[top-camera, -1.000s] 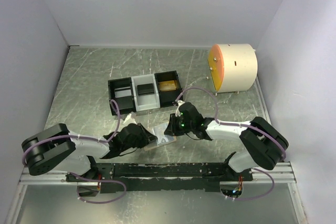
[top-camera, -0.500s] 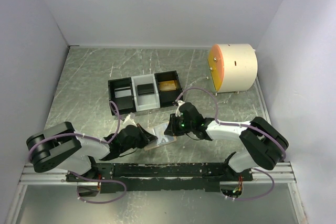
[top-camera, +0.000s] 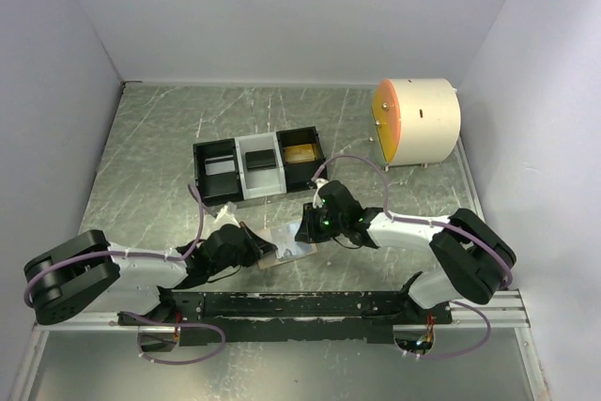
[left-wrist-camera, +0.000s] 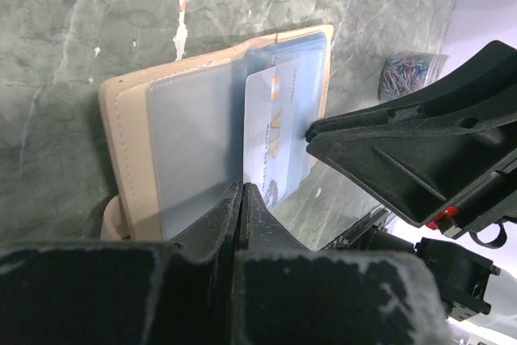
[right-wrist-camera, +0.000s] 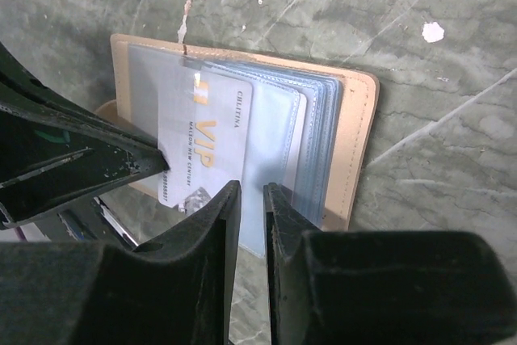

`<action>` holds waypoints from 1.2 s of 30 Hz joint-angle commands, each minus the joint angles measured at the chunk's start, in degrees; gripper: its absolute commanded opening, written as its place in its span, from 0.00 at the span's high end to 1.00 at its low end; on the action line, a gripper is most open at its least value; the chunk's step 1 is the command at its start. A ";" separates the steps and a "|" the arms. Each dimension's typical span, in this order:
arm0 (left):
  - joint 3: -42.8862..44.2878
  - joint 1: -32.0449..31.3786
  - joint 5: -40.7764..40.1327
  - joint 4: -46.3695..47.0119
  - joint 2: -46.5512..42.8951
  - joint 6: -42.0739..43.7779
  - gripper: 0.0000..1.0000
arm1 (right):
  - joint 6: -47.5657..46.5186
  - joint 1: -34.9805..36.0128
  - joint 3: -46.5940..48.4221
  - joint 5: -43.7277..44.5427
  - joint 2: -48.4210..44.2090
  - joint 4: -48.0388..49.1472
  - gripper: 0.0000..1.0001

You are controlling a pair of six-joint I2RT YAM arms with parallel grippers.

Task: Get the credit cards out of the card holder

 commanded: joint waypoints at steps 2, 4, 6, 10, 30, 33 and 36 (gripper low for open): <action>-0.07 -0.26 -1.21 -3.21 -0.64 1.54 0.93 | -3.77 -0.68 1.70 1.05 -0.88 -7.54 0.80; 1.13 -0.26 -0.79 -4.26 0.27 2.03 0.93 | -4.53 -0.63 2.96 -0.57 -1.93 -8.04 0.78; 1.65 -0.26 -0.17 -4.18 0.95 2.40 0.93 | -4.92 -0.58 4.14 -1.54 -3.17 -8.27 0.76; 1.48 -0.26 0.23 -2.46 1.56 2.35 0.91 | -5.24 -0.61 5.52 -5.01 -3.21 -6.66 0.74; -2.90 -0.30 0.65 5.86 0.84 1.02 0.64 | -4.93 -0.69 1.91 -2.51 6.19 -5.14 0.72; -4.43 -0.26 0.59 10.06 1.90 -0.15 0.63 | -3.05 -0.69 -0.24 -2.07 5.89 -3.22 0.72; -4.98 -0.26 1.04 12.74 3.66 -0.38 0.62 | -2.23 -0.78 -1.40 -2.86 6.77 -2.06 0.72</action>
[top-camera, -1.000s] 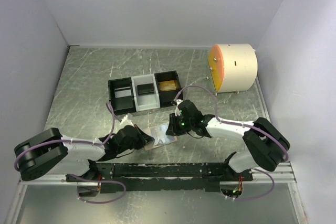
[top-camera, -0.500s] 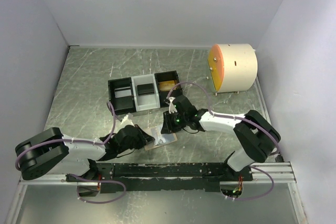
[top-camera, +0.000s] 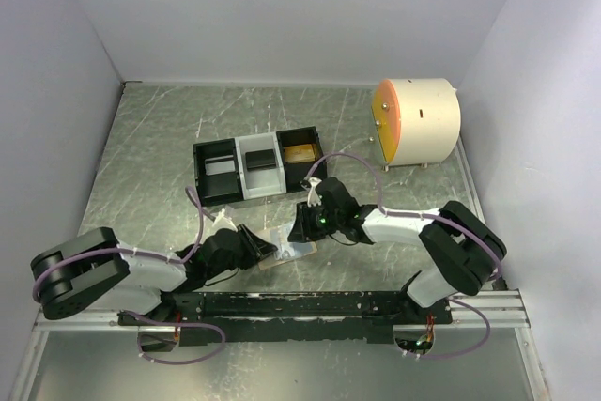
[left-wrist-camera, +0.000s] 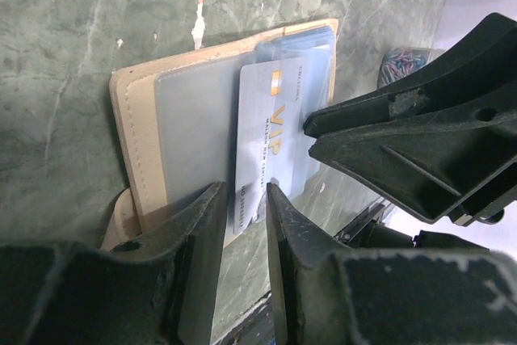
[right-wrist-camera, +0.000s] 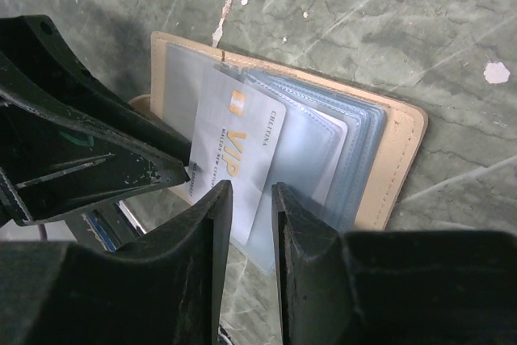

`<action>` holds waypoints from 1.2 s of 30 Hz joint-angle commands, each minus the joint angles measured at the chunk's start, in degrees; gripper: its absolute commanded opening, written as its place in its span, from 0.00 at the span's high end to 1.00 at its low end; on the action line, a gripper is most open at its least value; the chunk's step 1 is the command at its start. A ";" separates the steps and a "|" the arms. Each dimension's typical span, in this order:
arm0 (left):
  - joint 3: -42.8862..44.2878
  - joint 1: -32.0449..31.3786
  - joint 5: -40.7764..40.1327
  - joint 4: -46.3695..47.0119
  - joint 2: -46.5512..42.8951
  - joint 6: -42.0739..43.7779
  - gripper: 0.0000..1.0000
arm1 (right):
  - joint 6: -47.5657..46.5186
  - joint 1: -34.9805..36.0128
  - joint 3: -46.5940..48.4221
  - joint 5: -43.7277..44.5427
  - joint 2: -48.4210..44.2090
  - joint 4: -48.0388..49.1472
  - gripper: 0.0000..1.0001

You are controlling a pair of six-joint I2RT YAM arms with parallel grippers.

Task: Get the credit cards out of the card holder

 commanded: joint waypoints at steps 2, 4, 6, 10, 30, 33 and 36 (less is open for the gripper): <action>-1.08 -0.26 1.16 7.25 3.50 -0.26 0.62 | 1.39 -0.35 -4.56 2.62 2.83 -2.93 0.72; -0.93 -0.26 1.80 9.25 4.83 0.01 0.62 | 1.70 -0.32 -4.86 2.10 3.11 -2.55 0.72; -0.91 -0.26 2.12 10.90 6.16 -0.06 0.62 | 1.92 -0.36 -4.98 2.19 3.29 -2.54 0.72; -1.87 -0.26 2.43 15.58 8.43 -0.33 0.62 | 1.84 -0.57 -5.05 2.37 3.31 -2.54 0.72; -1.91 -0.26 4.61 31.08 17.61 1.51 0.71 | 3.51 -1.20 -6.35 -1.28 5.10 1.12 0.76; -2.23 -0.26 4.27 30.75 17.46 0.98 0.78 | 3.27 -1.37 -6.15 -0.92 4.94 0.68 0.76; -2.50 -0.26 3.67 29.15 16.09 0.50 0.87 | 2.94 -1.57 -5.90 -0.36 4.73 0.05 0.76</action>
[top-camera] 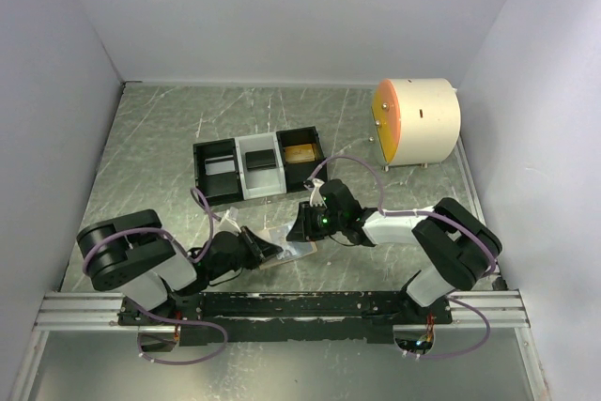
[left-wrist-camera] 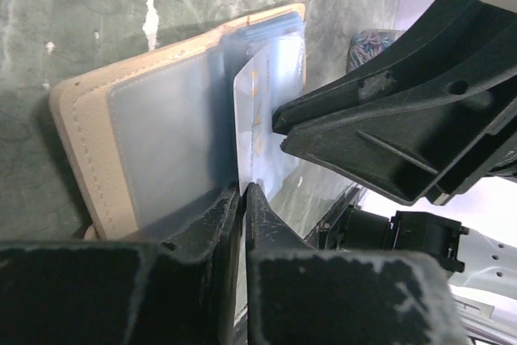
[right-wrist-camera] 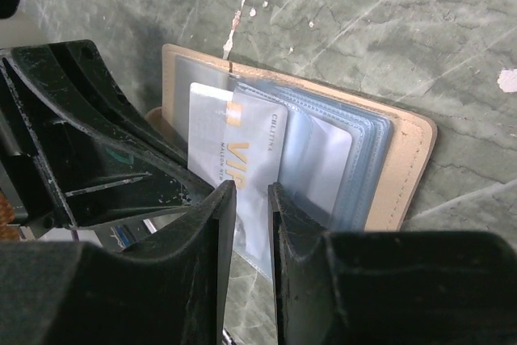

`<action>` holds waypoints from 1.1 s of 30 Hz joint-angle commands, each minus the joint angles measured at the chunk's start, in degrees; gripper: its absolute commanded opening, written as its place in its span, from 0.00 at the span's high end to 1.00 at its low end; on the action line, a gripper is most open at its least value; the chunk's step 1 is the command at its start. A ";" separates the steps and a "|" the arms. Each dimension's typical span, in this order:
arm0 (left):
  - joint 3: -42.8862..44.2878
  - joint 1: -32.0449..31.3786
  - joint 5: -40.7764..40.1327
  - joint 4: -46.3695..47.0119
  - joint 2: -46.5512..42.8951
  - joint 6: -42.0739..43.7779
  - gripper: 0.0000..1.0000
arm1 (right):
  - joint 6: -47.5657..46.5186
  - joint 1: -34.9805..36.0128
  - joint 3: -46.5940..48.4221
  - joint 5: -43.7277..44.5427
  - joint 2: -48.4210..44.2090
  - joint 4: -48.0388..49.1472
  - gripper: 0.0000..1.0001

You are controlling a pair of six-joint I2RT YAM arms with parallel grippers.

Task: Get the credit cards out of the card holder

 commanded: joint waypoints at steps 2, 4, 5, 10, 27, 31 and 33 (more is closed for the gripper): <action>0.18 -0.28 -0.21 0.69 -2.63 0.42 0.91 | -2.36 -0.26 -2.10 3.79 2.39 -10.30 0.76; 0.52 -0.27 -0.36 -2.28 -4.74 0.96 0.92 | -3.20 -0.65 -1.90 4.75 2.00 -11.66 0.76; 0.83 -0.26 -0.40 -4.26 -6.08 1.35 0.93 | -3.69 -0.96 -1.81 5.50 1.65 -12.51 0.76; 4.24 -0.26 -1.44 -20.17 -13.89 3.03 0.93 | -5.91 -3.68 -1.50 5.09 0.72 -14.42 0.76; 6.49 -0.27 -2.64 -31.76 -19.82 5.30 0.93 | -6.31 -3.81 2.98 -7.52 -7.44 -14.09 0.69; 7.50 -0.27 -1.58 -30.90 -18.30 5.86 0.93 | -5.56 -2.39 3.69 -10.50 -6.01 -11.49 0.69; 7.92 -0.31 -1.22 -30.93 -17.81 6.02 0.93 | -5.45 -0.86 4.58 -11.29 -4.68 -10.59 0.68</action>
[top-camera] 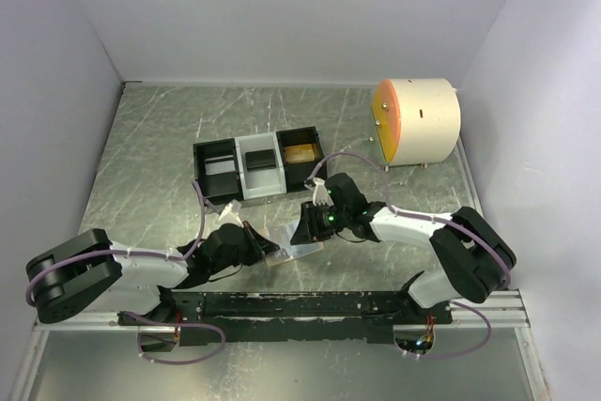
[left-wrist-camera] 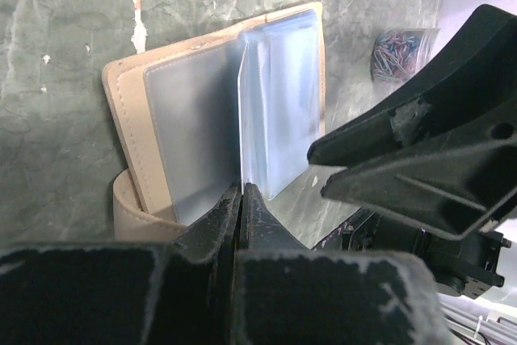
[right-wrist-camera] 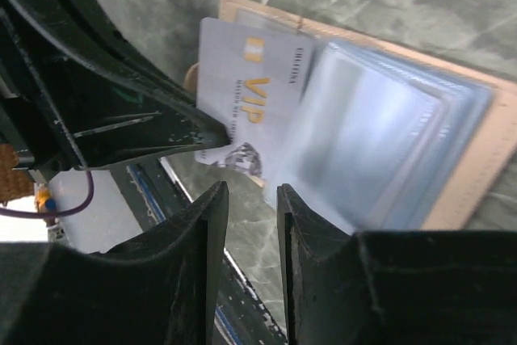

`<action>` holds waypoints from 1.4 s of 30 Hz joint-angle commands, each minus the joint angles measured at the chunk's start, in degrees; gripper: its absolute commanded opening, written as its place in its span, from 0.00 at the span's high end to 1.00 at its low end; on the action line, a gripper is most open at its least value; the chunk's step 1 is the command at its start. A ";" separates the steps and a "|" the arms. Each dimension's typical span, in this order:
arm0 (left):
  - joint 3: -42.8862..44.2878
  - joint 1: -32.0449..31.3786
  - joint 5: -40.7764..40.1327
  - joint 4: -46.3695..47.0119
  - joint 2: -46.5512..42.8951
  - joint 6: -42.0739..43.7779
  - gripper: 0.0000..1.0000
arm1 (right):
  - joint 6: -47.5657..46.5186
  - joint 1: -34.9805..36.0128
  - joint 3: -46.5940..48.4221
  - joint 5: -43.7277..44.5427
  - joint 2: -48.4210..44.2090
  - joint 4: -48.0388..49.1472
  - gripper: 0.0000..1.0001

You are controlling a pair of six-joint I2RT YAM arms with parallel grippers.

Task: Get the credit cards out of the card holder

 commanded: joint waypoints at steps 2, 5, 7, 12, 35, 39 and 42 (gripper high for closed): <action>2.34 -0.38 1.11 -0.90 1.03 1.77 0.93 | -0.86 3.71 3.85 -2.19 3.39 0.43 0.68; 3.50 -0.30 0.88 -3.99 0.32 2.17 0.93 | -2.06 5.05 5.52 2.22 5.67 -1.70 0.68; 4.01 -0.31 0.50 -6.22 -0.53 2.41 0.93 | -2.26 5.28 6.24 4.89 6.91 -3.13 0.68; 3.20 -0.33 -0.40 -8.08 -4.08 3.27 0.93 | -2.24 5.29 7.01 8.76 8.15 -5.96 0.68; 3.19 -0.34 1.07 -15.65 -28.12 12.07 0.93 | 5.97 -3.36 -13.24 18.36 -28.82 12.34 0.40; 5.32 -0.34 2.91 -16.96 -29.81 14.07 0.93 | 5.36 -3.54 -15.98 16.30 -34.82 17.52 0.39; 6.12 -0.35 5.29 -15.30 -30.32 15.69 0.93 | 4.33 -3.65 -16.17 14.86 -37.73 17.63 0.39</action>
